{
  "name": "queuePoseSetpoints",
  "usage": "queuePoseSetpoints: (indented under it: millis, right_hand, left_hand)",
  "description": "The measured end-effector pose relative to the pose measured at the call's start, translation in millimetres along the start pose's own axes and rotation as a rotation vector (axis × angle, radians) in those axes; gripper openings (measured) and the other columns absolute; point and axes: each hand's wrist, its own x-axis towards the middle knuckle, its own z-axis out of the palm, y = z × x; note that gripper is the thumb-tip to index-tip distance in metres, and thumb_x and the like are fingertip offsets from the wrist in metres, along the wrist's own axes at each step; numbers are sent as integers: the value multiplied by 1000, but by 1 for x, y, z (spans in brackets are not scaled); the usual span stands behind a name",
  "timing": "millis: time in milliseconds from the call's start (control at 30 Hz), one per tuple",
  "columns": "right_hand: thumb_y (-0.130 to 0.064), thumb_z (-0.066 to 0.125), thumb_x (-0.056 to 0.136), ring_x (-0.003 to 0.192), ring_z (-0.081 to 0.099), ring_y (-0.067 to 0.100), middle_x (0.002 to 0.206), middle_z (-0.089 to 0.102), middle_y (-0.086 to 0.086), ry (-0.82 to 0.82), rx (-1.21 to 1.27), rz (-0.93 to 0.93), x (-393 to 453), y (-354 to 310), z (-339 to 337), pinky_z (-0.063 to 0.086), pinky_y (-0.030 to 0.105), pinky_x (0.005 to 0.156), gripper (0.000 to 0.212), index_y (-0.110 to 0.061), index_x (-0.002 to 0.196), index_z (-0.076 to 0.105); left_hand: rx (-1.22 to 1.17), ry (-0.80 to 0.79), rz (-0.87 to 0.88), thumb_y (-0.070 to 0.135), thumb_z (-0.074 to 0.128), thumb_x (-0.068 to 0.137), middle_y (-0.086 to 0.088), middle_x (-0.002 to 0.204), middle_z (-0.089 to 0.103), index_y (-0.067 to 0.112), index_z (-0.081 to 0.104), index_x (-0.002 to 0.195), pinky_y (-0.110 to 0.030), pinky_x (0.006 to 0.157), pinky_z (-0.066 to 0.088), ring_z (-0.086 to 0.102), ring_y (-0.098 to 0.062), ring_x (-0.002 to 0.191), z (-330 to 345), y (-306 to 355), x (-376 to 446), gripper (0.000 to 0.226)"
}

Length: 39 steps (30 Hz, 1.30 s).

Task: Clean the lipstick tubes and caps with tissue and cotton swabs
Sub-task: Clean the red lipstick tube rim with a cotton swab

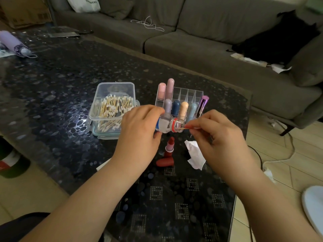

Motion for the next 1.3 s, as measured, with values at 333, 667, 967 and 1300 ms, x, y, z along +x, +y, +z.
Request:
queuePoseSetpoints:
  millis: [333, 667, 967, 1300]
  right_hand:
    - [-14, 55, 85, 80, 45, 0, 88, 51, -7, 22, -28, -21, 1, 3, 7, 41, 5, 74, 21, -14, 94, 74]
    - [-15, 68, 85, 77, 56, 1, 80, 55, -18, 104, 161, 294, 1, -4, -6, 51, 16, 65, 9, -24, 85, 67]
    - [-19, 65, 87, 67, 52, -13, 72, 59, -14, -6, 236, 557, -5, 0, -16, 38, 1, 57, 15, -29, 76, 63]
    - [-18, 66, 87, 65, 52, -15, 65, 58, -15, -106, 195, 572, -15, 2, -23, 37, 0, 53, 12, -25, 77, 65]
  left_hand:
    - [9, 0, 34, 1, 80, 64, -3, 110, 63, 13, 62, 111, -36, 93, 35, 56, -25, 105, 1, 2, -1, 52]
    - [-153, -12, -194, 20, 80, 71, 2, 102, 54, 14, 63, 106, -30, 83, 40, 49, -14, 96, 2, 0, 3, 40]
    - [-285, -152, -441, 25, 77, 75, 6, 84, 63, 22, 63, 98, -22, 64, 45, 60, -10, 75, 14, -3, 3, 27]
    - [-166, -126, -379, 13, 73, 76, 4, 107, 48, 15, 49, 117, -25, 82, 40, 52, -16, 99, 10, -4, -7, 47]
